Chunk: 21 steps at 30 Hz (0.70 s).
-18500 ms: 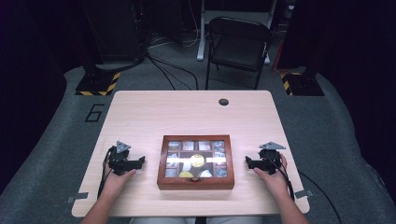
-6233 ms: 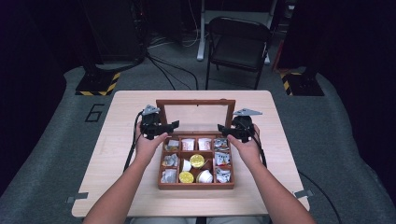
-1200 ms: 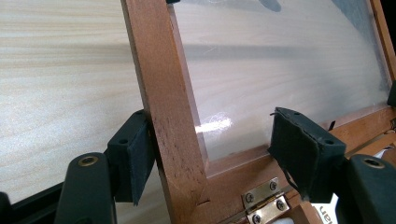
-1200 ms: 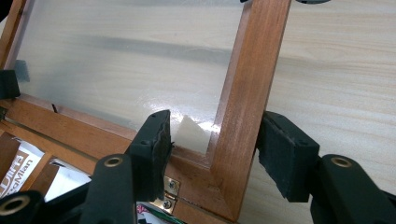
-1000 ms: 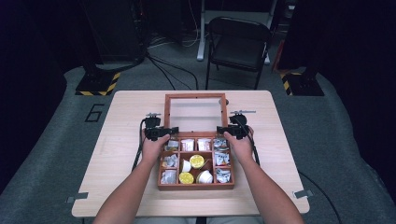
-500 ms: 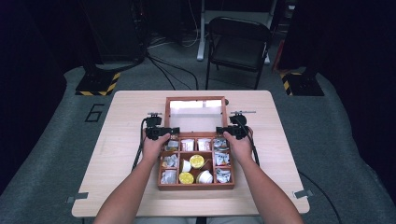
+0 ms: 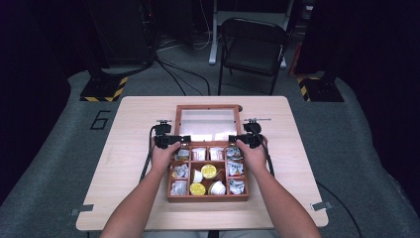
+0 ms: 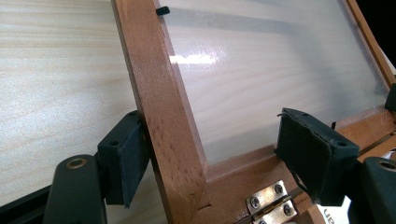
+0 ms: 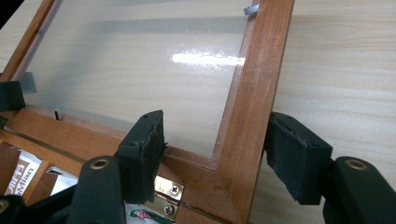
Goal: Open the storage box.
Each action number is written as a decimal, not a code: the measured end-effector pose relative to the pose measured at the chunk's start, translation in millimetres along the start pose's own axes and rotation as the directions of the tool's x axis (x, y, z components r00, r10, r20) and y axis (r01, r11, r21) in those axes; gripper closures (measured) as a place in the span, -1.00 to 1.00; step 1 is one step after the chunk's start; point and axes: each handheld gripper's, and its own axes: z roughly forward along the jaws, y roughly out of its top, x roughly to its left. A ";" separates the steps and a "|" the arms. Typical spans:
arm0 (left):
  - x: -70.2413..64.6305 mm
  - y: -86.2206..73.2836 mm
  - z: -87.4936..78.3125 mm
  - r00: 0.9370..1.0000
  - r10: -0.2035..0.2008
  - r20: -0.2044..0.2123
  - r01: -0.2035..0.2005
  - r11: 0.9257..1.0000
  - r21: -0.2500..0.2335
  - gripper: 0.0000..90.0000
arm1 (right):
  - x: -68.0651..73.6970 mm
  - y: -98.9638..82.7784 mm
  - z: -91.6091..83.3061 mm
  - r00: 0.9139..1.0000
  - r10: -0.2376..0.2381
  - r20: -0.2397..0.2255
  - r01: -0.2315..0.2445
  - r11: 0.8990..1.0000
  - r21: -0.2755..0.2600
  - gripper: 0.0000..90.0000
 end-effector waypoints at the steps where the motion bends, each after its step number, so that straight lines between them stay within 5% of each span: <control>1: 0.3 -0.1 0.1 1.000 -0.001 0.001 0.001 1.000 0.001 -0.41 | -0.5 -0.1 0.4 1.000 -0.002 -0.001 0.002 1.000 -0.001 -0.17; 21: 4.3 -0.6 2.2 1.000 -0.022 0.018 0.022 1.000 0.013 -0.42 | -3.9 0.4 2.8 0.999 0.043 -0.019 -0.043 0.999 0.023 -0.18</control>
